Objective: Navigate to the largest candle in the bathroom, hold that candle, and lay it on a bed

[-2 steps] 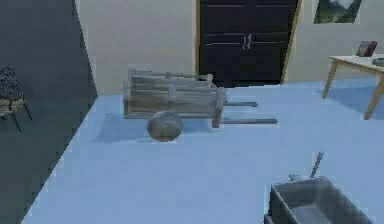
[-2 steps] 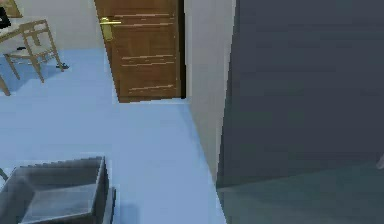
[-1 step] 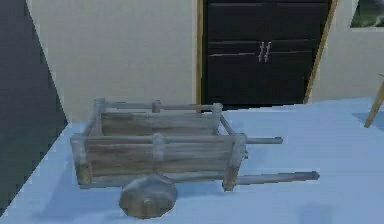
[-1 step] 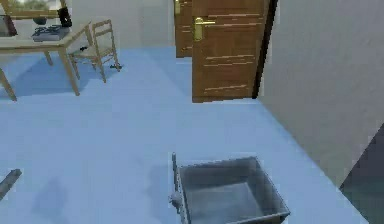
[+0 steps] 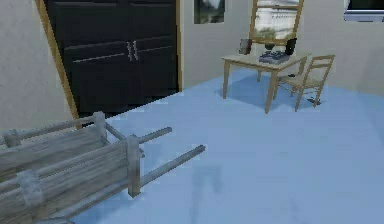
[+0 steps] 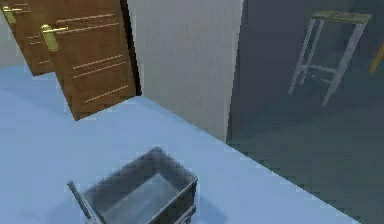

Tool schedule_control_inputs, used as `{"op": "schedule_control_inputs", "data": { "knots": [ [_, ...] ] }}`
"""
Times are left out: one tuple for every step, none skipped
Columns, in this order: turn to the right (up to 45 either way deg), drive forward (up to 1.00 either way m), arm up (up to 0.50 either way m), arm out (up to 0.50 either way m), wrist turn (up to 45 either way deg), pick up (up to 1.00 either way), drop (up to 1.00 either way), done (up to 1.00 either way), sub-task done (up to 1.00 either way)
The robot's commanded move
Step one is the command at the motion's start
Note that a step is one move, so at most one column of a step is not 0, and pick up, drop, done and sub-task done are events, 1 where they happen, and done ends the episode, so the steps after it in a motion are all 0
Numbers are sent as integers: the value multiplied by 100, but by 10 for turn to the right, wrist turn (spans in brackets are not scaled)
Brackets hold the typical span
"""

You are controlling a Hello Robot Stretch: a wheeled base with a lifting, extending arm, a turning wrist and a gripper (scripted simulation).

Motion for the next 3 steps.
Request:
{"op": "schedule_control_inputs", "data": {
  "knots": [
    [0, 80, 0, 0, 0, 0, 0, 0, 0],
    [450, 0, 0, 0, 0, 0, 0, 0, 0],
    [0, 45, 0, 0, 0, 0, 0, 0, 0]
  ]
}}
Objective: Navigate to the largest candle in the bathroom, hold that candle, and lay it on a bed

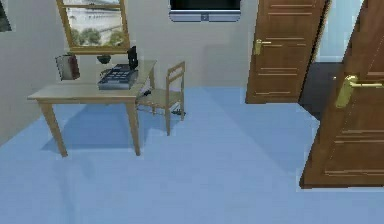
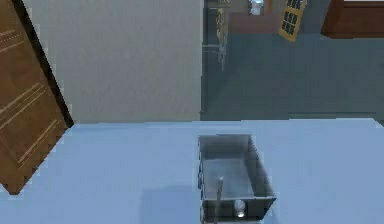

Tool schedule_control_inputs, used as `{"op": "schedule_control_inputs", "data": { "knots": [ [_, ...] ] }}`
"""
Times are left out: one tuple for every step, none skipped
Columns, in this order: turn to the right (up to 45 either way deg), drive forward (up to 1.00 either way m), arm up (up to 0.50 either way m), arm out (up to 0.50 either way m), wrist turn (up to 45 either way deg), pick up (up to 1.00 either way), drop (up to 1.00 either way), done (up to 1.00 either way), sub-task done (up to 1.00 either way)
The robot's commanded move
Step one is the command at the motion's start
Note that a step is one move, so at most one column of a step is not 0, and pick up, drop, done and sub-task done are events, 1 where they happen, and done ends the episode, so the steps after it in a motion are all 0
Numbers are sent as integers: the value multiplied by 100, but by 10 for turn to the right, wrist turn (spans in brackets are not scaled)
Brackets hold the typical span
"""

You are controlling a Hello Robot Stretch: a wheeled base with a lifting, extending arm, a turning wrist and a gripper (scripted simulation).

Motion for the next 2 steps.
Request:
{"op": "schedule_control_inputs", "data": {
  "knots": [
    [300, 0, 0, 0, 0, 0, 0, 0, 0],
    [0, 100, 0, 0, 0, 0, 0, 0, 0]
  ]
}}
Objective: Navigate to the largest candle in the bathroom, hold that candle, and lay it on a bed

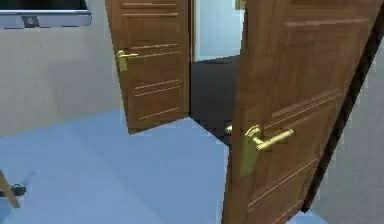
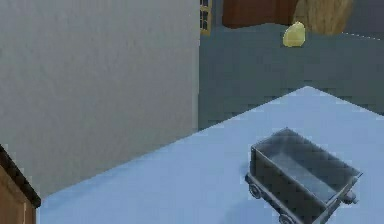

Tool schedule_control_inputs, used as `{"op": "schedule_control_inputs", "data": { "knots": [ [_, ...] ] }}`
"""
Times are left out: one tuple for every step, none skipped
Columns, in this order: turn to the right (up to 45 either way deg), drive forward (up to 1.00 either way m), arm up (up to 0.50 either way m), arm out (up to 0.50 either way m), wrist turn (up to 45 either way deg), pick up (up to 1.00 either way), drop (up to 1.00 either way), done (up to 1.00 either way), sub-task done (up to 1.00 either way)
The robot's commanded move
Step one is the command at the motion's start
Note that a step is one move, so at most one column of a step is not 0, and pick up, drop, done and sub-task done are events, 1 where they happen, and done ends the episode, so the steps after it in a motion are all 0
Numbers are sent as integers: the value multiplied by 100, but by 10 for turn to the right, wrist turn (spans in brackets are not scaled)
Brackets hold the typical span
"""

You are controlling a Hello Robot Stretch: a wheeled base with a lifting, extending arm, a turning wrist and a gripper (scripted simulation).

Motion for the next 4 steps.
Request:
{"op": "schedule_control_inputs", "data": {
  "knots": [
    [-60, 0, 0, 0, 0, 0, 0, 0, 0],
    [0, 15, 0, 0, 0, 0, 0, 0, 0],
    [-450, 0, 0, 0, 0, 0, 0, 0, 0],
    [-450, 0, 0, 0, 0, 0, 0, 0, 0]
  ]
}}
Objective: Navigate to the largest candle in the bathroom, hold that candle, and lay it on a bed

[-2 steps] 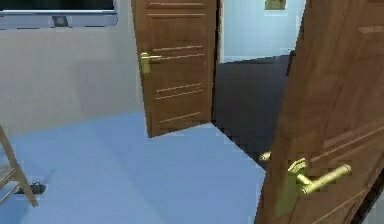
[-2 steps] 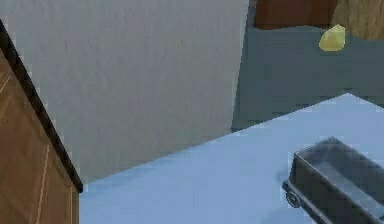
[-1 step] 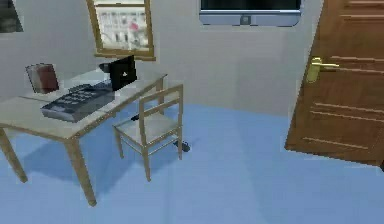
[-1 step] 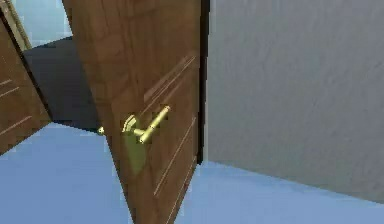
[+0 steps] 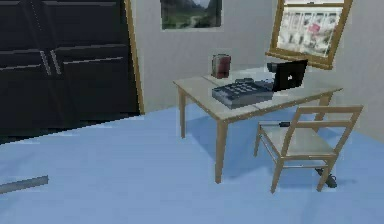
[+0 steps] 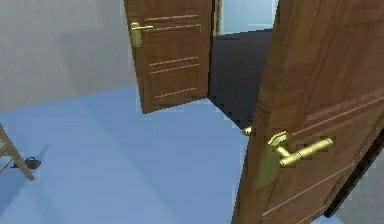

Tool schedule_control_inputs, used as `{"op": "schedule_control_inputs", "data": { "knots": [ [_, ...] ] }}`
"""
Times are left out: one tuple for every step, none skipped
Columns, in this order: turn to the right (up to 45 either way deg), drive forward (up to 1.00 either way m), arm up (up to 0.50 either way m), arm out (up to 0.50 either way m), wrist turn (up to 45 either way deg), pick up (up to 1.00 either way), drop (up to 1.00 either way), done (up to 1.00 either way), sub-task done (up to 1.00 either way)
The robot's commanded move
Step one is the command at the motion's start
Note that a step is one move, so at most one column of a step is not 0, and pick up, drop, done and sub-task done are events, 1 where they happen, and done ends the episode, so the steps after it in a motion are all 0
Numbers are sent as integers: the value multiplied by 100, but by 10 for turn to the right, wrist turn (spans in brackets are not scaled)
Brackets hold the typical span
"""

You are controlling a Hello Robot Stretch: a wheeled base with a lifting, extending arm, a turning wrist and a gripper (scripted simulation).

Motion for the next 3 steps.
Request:
{"op": "schedule_control_inputs", "data": {
  "knots": [
    [-120, 0, 0, 0, 0, 0, 0, 0, 0],
    [0, 5, 0, 0, 0, 0, 0, 0, 0],
    [450, 0, 0, 0, 0, 0, 0, 0, 0]
  ]
}}
